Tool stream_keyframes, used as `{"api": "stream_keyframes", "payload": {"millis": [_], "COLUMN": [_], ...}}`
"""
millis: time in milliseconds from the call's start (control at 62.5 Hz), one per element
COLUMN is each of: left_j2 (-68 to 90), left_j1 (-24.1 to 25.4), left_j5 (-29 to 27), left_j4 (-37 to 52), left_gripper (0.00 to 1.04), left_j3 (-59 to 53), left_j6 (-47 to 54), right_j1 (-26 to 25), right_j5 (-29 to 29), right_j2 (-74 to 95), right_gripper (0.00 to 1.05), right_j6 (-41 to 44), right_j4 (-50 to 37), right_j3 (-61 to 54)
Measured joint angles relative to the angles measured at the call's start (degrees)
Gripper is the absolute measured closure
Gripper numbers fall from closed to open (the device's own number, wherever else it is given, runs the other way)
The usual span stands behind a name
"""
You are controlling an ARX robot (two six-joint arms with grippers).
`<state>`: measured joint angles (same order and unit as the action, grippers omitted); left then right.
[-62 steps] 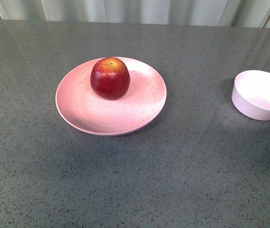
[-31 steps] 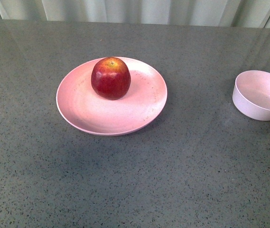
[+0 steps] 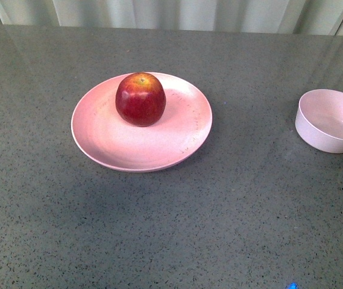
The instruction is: Move apple from plate to bowl
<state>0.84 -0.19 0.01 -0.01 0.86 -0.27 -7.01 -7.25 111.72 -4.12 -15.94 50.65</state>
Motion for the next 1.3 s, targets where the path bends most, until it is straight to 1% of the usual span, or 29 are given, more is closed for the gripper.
{"api": "stream_keyframes", "payload": {"millis": [48, 80, 560, 816, 832, 896, 976, 1072, 1120, 1152, 1216, 1296], "left_j2": [0.00, 0.00, 0.00, 0.00, 0.00, 0.00, 0.00, 0.00, 0.00, 0.00, 0.00, 0.00], "left_j1": [0.00, 0.00, 0.00, 0.00, 0.00, 0.00, 0.00, 0.00, 0.00, 0.00, 0.00, 0.00], "left_j5": [0.00, -0.02, 0.00, 0.00, 0.00, 0.00, 0.00, 0.00, 0.00, 0.00, 0.00, 0.00], "left_j4": [0.00, -0.02, 0.00, 0.00, 0.00, -0.02, 0.00, -0.02, -0.02, -0.02, -0.02, -0.02], "left_gripper": [0.09, 0.09, 0.09, 0.09, 0.09, 0.09, 0.09, 0.09, 0.09, 0.09, 0.09, 0.09], "left_j3": [0.00, 0.00, 0.00, 0.00, 0.00, 0.00, 0.00, 0.00, 0.00, 0.00, 0.00, 0.00], "left_j6": [0.00, 0.00, 0.00, 0.00, 0.00, 0.00, 0.00, 0.00, 0.00, 0.00, 0.00, 0.00], "right_j1": [0.90, 1.27, 10.01, 12.28, 12.35, 12.28, 11.93, 11.04, 10.43, 10.14, 9.27, 8.79], "right_j5": [-0.42, -0.46, 0.15, 0.33, 0.31, 0.11, -0.07, 1.09, 1.88, 2.05, 2.84, 3.28], "right_j2": [0.00, 0.00, 2.86, 3.43, 3.43, 3.32, 2.91, 0.57, -1.60, -2.64, -7.15, -11.67], "right_gripper": [1.01, 1.03, 1.03, 1.03, 1.02, 0.88, 0.77, 0.61, 0.53, 0.49, 0.37, 0.26], "right_j6": [-0.66, -0.61, -4.15, -5.57, -5.57, -6.05, -6.69, -6.80, -6.73, -6.67, -6.16, -5.33], "right_j4": [0.37, 0.48, 2.14, 2.16, 2.08, 1.25, 0.39, -2.08, -3.98, -4.63, -7.21, -8.85], "right_j3": [0.42, 0.55, 5.29, 5.86, 5.81, 5.18, 4.33, 2.12, 0.61, -0.04, -2.91, -5.81]}}
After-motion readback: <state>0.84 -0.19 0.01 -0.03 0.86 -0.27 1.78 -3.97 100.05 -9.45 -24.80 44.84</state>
